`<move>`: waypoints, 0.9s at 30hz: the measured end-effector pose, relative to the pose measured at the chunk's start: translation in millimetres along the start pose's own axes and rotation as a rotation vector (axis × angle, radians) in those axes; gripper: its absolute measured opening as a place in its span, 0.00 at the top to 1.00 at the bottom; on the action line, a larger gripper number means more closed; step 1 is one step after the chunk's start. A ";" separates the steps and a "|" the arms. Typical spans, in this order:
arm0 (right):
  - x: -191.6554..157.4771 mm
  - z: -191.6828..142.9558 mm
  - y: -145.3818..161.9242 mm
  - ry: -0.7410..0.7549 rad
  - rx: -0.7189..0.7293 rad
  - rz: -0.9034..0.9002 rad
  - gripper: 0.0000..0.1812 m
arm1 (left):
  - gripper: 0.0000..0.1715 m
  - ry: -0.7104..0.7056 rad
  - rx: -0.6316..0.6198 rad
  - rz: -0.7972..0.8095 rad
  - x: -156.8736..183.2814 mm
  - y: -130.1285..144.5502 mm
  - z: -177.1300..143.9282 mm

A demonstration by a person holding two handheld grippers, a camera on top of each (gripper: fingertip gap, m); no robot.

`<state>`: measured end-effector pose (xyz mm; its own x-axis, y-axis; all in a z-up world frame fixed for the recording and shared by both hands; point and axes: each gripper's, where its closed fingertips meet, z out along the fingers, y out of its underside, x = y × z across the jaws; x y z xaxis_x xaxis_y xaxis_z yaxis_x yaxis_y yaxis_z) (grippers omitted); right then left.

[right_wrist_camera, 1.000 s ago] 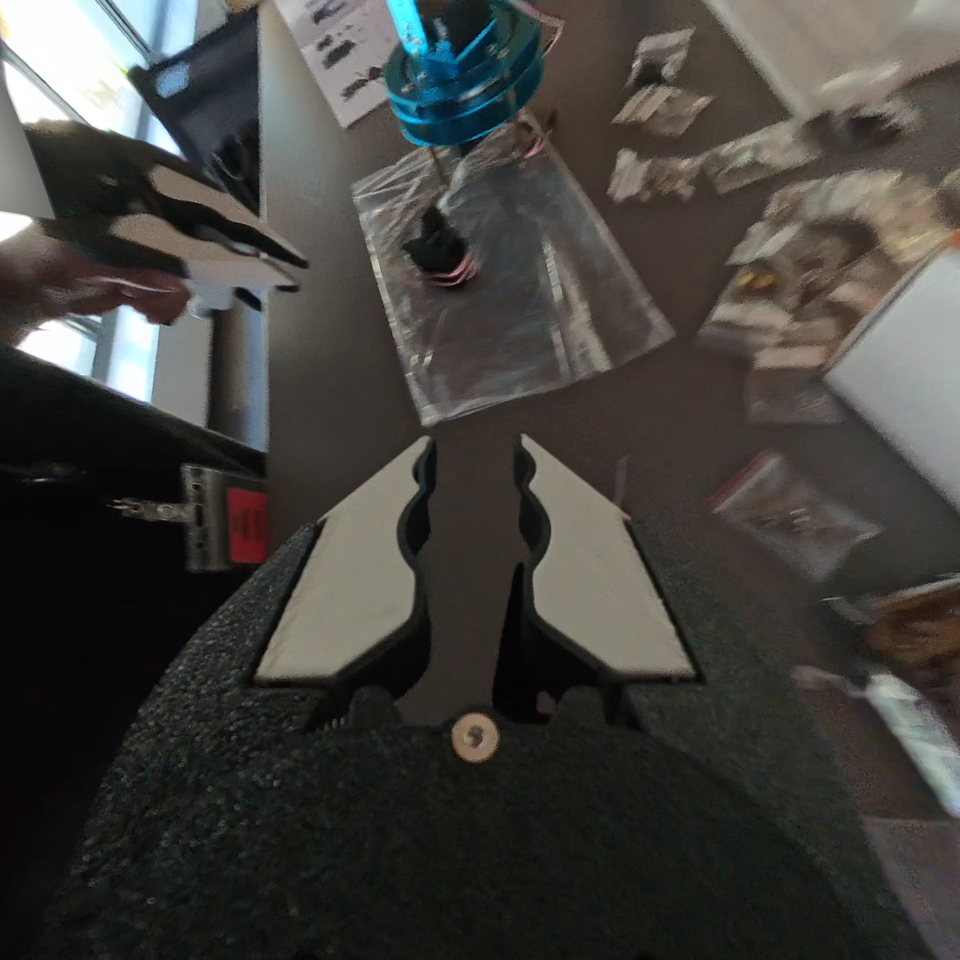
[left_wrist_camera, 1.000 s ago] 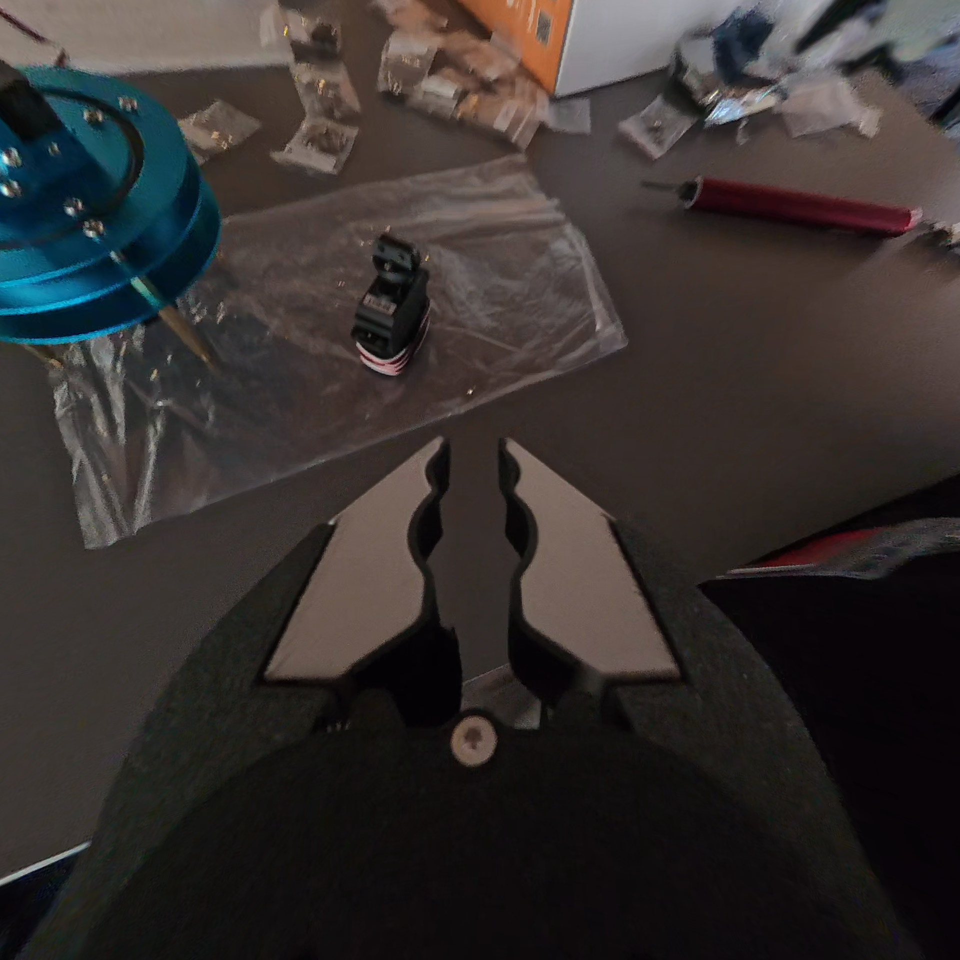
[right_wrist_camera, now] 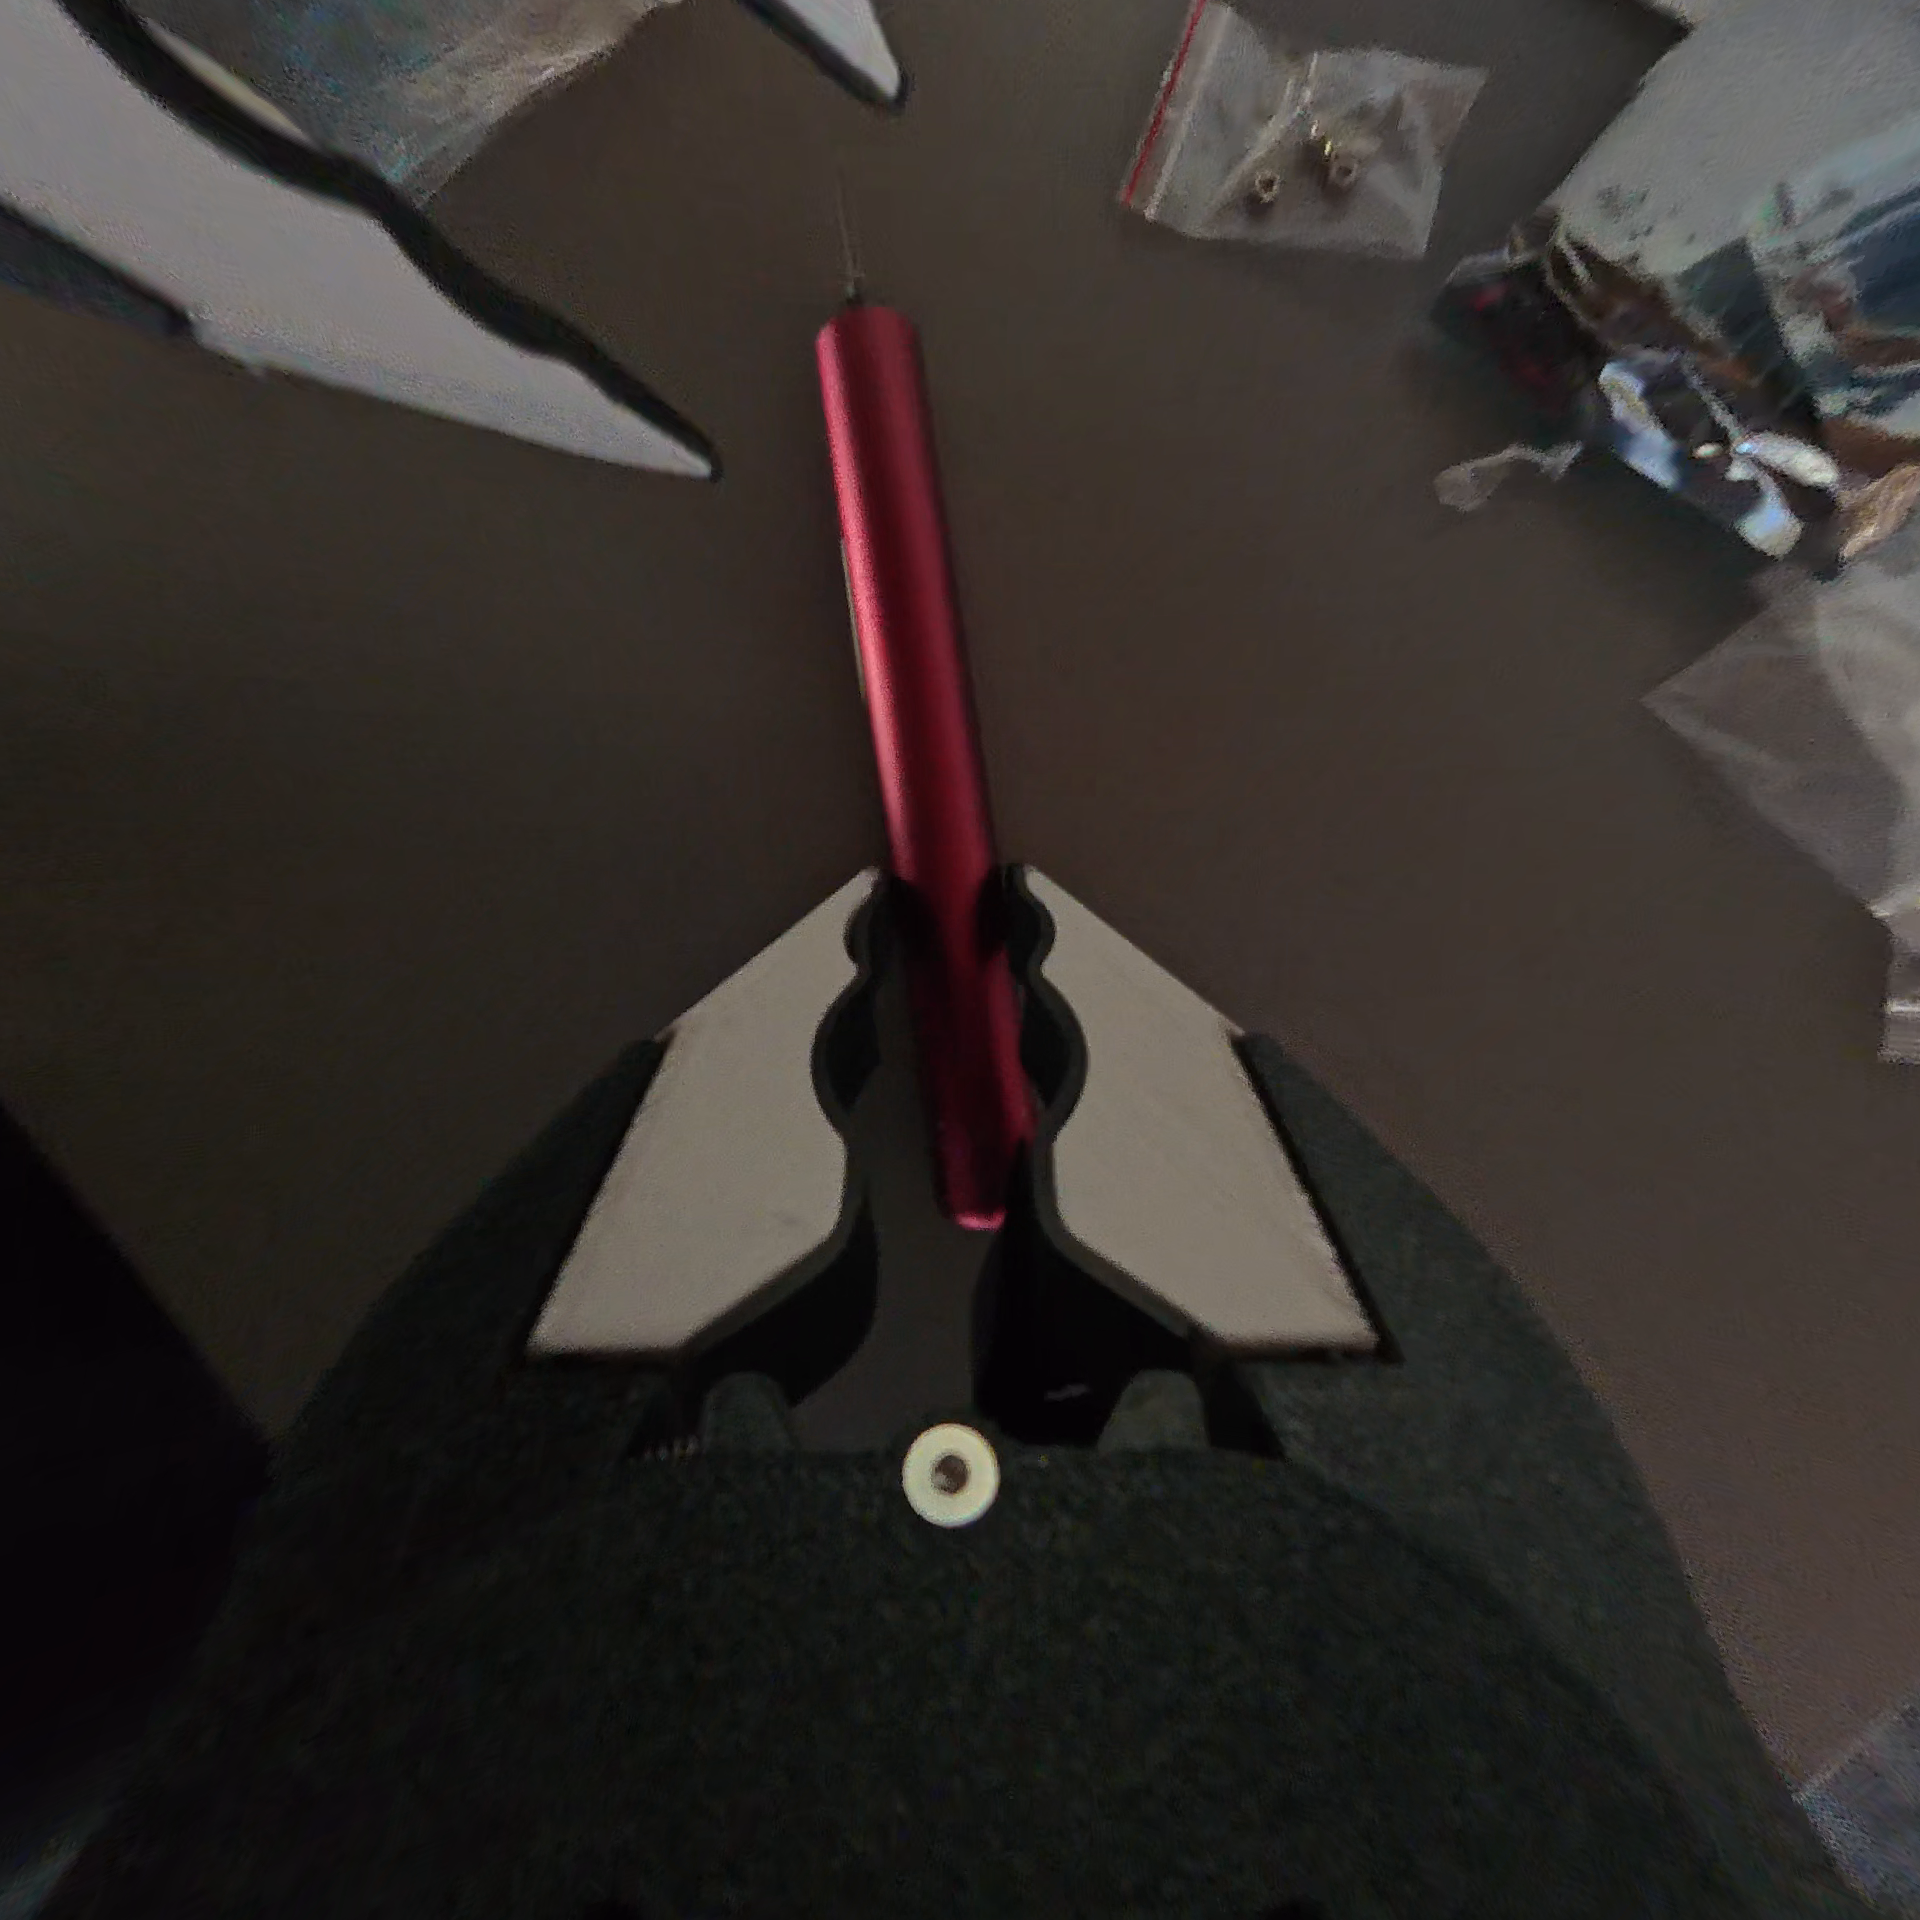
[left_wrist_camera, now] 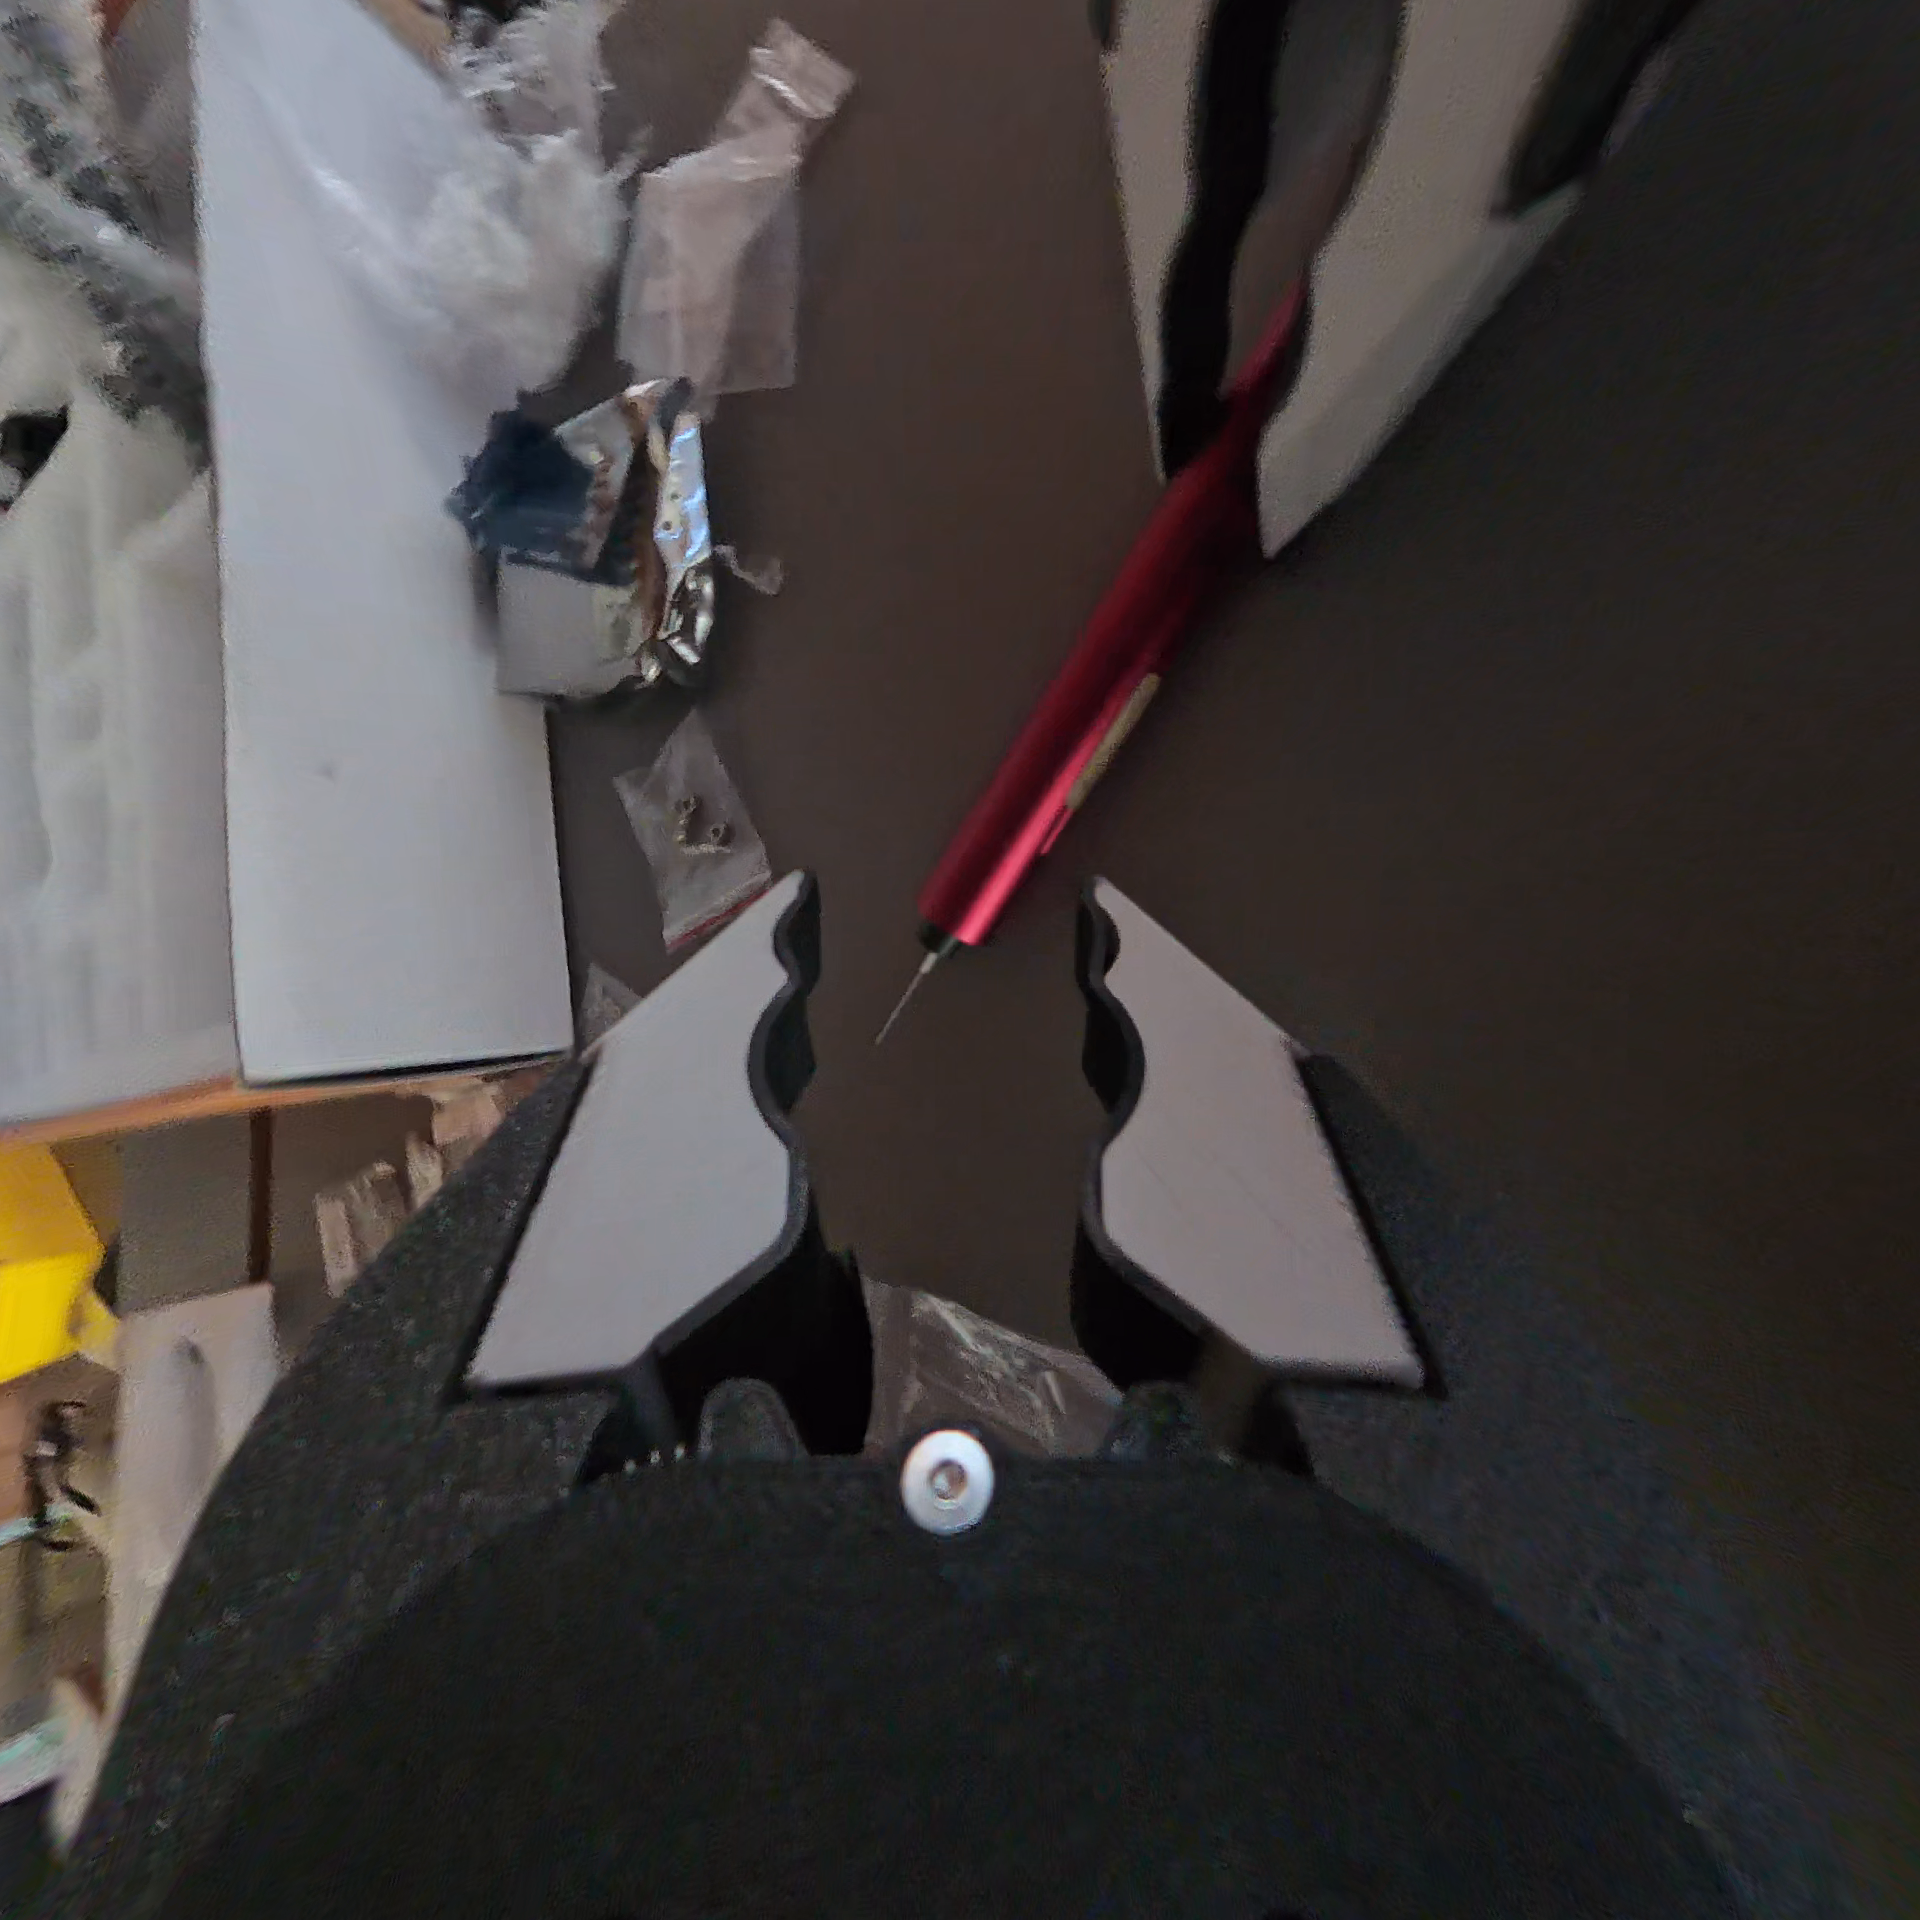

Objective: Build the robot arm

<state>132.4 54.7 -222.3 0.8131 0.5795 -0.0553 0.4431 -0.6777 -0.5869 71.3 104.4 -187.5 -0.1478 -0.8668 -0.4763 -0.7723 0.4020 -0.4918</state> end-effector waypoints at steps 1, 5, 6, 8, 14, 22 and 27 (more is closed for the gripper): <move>-0.3 -0.4 -1.3 -0.048 -0.007 0.054 0.89 | 0.70 0.001 -0.013 0.043 1.4 -0.5 2.4; -9.4 -9.8 -16.6 -0.389 0.056 0.408 0.89 | 0.71 -0.084 -0.032 0.217 5.3 -3.1 9.4; -12.9 -14.7 -20.6 -0.476 0.076 0.475 0.90 | 0.70 -0.126 -0.038 0.276 4.4 -3.4 12.3; -21.9 -24.4 -23.2 -0.630 0.077 0.563 0.89 | 0.63 -0.242 -0.032 0.401 -2.1 -8.2 16.6; -26.0 -58.5 -26.2 -0.892 0.107 0.682 0.89 | 0.88 -0.527 -0.010 0.565 -16.7 -19.8 -0.8; -44.2 -119.0 -79.9 -1.079 0.167 0.591 0.86 | 0.88 -0.723 0.064 0.517 -58.8 -51.2 -51.4; -69.5 -181.0 -141.0 -1.138 0.336 0.360 0.79 | 0.88 -0.800 0.225 0.400 -95.8 -75.7 -115.3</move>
<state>81.8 28.2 10.5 0.0042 0.5616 -0.8274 0.0070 -0.8274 -0.5615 72.6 122.9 -20.7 0.1584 -0.2224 -0.9620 -0.6051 0.7481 -0.2726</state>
